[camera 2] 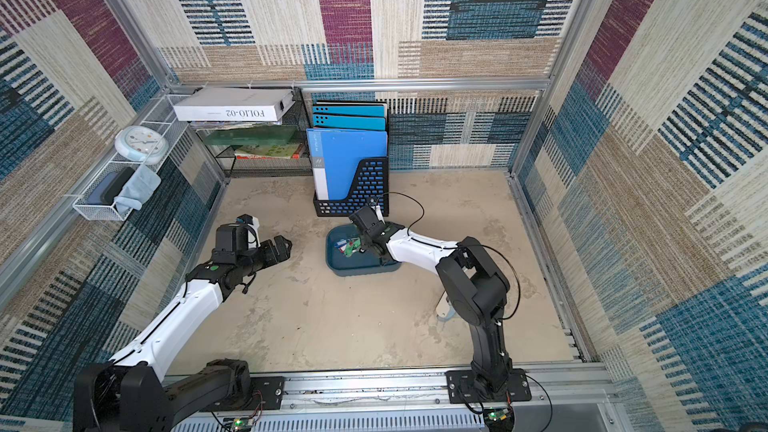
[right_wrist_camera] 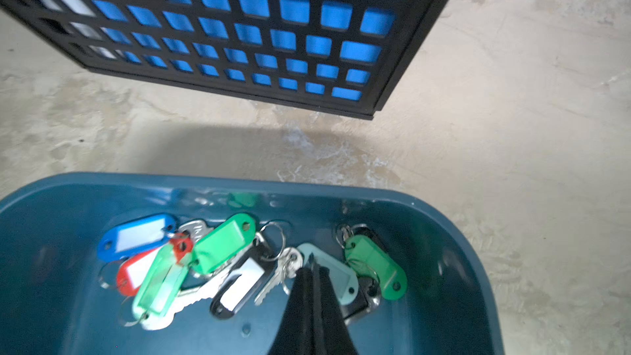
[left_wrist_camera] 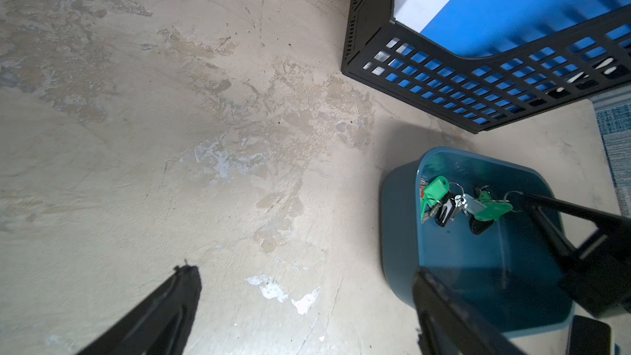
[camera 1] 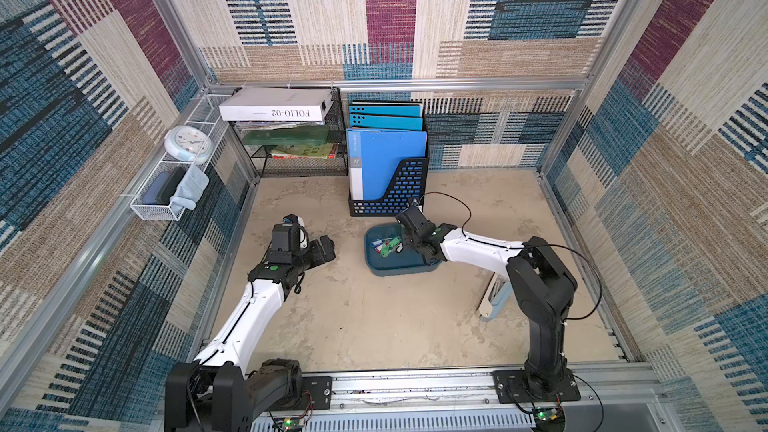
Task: Take the keys out of the storage box
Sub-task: Pick up the key from the storage box, then place the key at the center of the board.
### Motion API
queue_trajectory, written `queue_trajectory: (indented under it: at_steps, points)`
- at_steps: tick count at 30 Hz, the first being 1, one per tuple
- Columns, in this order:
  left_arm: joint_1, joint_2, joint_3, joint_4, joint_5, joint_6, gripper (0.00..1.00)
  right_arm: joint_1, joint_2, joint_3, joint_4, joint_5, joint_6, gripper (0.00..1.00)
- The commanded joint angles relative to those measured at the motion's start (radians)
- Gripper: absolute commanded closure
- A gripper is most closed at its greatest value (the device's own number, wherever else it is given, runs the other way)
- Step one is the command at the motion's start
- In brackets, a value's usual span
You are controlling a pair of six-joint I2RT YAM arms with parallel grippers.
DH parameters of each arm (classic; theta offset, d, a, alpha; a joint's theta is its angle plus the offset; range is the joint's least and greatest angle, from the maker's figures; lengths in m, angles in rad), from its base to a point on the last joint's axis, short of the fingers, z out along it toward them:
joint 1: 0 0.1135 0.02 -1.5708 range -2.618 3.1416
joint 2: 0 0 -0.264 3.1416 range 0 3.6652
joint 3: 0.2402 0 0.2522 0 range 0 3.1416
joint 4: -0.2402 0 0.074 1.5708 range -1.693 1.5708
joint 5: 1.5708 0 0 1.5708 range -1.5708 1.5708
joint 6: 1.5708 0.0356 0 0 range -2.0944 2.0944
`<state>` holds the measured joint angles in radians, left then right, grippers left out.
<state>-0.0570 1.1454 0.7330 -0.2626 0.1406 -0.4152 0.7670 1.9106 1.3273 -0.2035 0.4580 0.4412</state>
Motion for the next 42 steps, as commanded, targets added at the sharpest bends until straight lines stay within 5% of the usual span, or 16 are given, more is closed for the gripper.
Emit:
queue_trajectory:
  at_steps: [1, 10, 17, 26, 42]
  points:
    - [0.000, 0.002, 0.006, 0.027, 0.024, 0.004, 0.00, 0.002, -0.086, -0.047, 0.043, -0.080, -0.060, 1.00]
    - [-0.014, 0.003, 0.006, 0.061, 0.113, 0.022, 0.01, 0.005, -0.520, -0.332, 0.128, -0.465, -0.228, 1.00]
    - [-0.091, -0.006, 0.013, 0.092, 0.141, 0.054, 0.01, 0.017, -0.778, -0.591, 0.142, -0.692, -0.206, 1.00]
    - [-0.218, 0.025, 0.072, 0.066, 0.112, 0.069, 0.00, 0.017, -0.754, -0.765, 0.205, -0.574, -0.128, 1.00]
    - [-0.277, 0.065, 0.087, 0.045, 0.021, 0.055, 0.00, 0.012, -0.516, -0.728, 0.196, -0.357, -0.074, 1.00]
